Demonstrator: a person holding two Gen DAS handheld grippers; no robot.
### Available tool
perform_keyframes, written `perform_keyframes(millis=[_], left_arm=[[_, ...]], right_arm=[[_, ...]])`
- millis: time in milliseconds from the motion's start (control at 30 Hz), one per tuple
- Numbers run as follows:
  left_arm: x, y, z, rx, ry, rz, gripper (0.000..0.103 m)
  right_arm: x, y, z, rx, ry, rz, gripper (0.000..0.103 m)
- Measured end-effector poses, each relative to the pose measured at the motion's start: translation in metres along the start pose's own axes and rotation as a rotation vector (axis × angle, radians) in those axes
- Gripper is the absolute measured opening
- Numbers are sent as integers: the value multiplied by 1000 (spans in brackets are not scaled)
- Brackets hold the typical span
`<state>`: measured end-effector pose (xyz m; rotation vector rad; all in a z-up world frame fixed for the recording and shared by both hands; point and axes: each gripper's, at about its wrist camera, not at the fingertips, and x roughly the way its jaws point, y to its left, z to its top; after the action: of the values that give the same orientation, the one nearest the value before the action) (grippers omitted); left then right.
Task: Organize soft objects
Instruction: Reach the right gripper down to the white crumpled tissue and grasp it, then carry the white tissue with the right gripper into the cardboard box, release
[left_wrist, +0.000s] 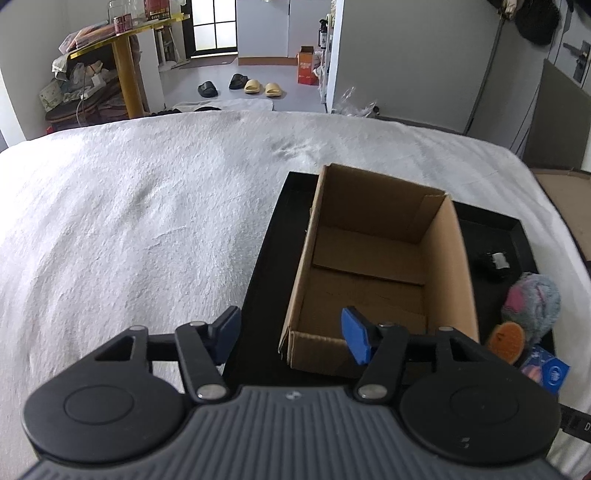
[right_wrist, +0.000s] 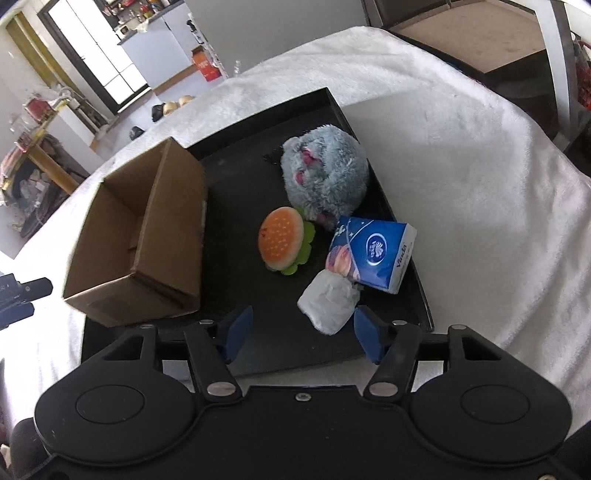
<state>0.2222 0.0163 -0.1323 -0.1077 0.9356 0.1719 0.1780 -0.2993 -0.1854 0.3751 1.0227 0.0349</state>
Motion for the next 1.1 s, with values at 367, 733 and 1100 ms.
perform_keyframes(millis=[367,733,1100], left_arm=[[36,-7,4,8,41,42,58],[52,-12,0,39,80,49,10],[31,-3,-19,54,73,15,7]], right_arm=[[44,5,7,-13,44,-97,62],[71,29,-1,-142,46,-193,49],[56,33,-4,-139,15,-147,48]])
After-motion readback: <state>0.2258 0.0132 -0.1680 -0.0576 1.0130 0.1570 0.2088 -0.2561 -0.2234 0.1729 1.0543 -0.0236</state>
